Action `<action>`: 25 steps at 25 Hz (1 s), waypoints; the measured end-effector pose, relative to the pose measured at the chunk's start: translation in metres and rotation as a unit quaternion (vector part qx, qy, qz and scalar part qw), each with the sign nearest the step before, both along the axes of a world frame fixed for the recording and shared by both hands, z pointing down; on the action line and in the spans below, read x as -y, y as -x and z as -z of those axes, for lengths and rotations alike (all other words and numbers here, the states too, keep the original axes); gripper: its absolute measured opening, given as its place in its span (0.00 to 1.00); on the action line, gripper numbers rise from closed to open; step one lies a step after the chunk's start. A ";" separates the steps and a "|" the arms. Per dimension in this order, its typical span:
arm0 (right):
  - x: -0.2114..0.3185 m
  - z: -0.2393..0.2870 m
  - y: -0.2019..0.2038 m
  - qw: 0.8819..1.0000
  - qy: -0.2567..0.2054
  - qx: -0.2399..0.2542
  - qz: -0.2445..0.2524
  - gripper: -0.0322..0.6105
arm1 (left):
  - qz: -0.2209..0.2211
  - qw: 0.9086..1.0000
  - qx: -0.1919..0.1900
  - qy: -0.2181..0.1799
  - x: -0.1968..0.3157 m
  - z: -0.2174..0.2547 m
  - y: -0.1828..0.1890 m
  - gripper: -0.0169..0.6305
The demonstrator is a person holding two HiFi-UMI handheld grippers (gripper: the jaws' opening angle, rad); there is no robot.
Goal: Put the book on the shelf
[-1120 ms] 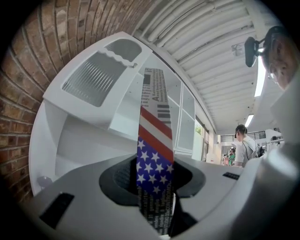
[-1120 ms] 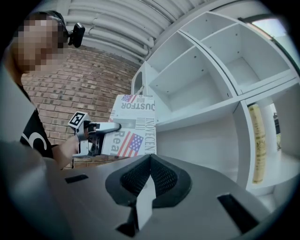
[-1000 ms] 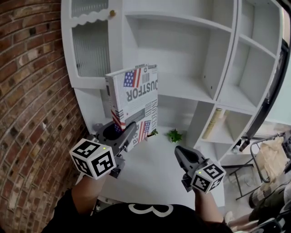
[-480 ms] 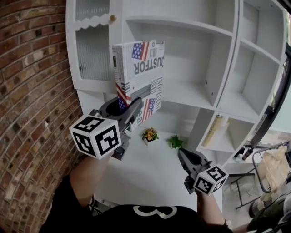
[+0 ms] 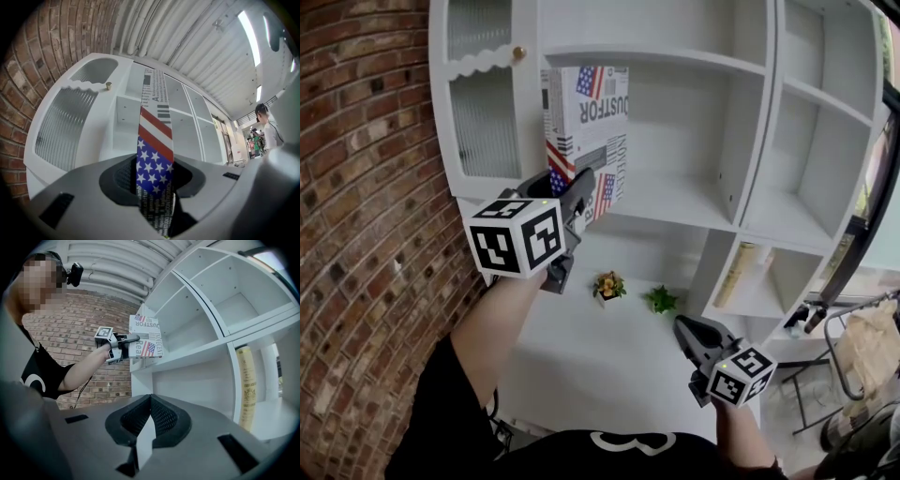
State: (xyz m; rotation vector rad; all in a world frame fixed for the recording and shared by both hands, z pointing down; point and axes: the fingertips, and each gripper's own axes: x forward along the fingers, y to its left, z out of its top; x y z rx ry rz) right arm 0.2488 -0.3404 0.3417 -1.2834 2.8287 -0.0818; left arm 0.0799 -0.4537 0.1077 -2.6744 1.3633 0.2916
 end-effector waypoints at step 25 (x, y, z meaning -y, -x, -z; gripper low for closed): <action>-0.011 -0.027 -0.065 0.999 0.028 0.000 -0.041 0.07 | 0.110 0.993 0.004 0.039 0.123 -0.015 -0.030 0.26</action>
